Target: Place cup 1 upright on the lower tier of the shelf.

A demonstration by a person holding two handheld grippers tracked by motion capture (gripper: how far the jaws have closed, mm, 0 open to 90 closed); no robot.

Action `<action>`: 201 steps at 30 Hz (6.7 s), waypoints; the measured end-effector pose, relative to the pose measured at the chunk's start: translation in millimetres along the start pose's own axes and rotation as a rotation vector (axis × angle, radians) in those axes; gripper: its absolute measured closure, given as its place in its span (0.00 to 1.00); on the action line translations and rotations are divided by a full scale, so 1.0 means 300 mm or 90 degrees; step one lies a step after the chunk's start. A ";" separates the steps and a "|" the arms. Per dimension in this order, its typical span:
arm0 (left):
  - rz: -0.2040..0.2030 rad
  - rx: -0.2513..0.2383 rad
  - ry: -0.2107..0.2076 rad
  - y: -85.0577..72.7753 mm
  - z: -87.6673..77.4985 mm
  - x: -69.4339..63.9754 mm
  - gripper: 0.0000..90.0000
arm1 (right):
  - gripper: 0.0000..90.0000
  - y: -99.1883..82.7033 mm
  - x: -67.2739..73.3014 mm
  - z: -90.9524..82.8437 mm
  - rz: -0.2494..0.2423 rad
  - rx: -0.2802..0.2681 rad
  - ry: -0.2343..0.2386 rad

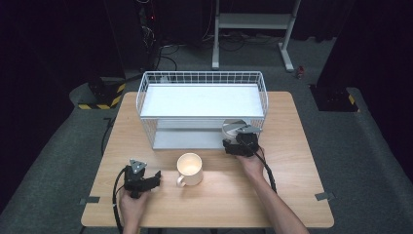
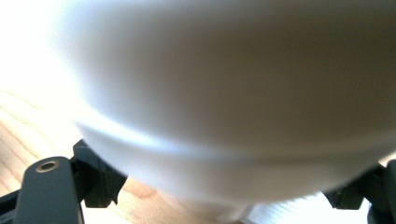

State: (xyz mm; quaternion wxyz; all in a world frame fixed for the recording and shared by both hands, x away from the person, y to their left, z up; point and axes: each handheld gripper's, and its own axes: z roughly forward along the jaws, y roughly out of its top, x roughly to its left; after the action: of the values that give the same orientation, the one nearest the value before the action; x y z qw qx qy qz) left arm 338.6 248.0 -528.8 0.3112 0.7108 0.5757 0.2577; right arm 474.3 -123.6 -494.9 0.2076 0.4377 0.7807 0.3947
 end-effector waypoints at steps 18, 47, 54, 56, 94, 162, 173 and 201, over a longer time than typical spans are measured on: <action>0.000 0.000 0.000 0.000 0.000 0.000 0.23 | 0.25 -0.058 0.011 -0.051 0.000 -0.011 -0.017; 0.000 0.000 0.000 0.000 0.000 0.000 0.23 | 0.36 -0.059 0.031 -0.039 0.038 -0.007 -0.040; 0.000 0.001 -0.001 0.000 0.000 0.001 0.23 | 0.37 -0.039 0.032 -0.024 0.042 0.005 -0.043; 0.001 0.001 -0.001 0.001 0.000 0.001 0.23 | 0.38 -0.032 0.032 -0.018 0.042 0.008 -0.046; 0.000 -0.001 0.001 0.002 0.002 0.002 0.23 | 0.55 0.014 0.009 0.053 0.077 0.020 -0.068; 0.001 0.000 0.001 0.002 0.003 0.001 0.23 | 0.39 -0.008 -0.037 -0.109 0.055 -0.018 0.009; 0.000 0.000 0.003 0.002 0.003 0.000 0.23 | 0.38 -0.041 -0.057 -0.143 0.057 -0.019 0.007; -0.002 0.000 0.005 0.002 0.003 -0.001 0.23 | 0.36 -0.103 -0.120 -0.256 0.061 -0.056 0.022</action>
State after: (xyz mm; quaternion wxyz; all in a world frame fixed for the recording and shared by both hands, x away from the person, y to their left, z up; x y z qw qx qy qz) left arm 339.6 247.6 -528.8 0.3098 0.7088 0.5780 0.2598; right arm 425.9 -197.0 -474.1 0.1940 0.4586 0.7442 0.4453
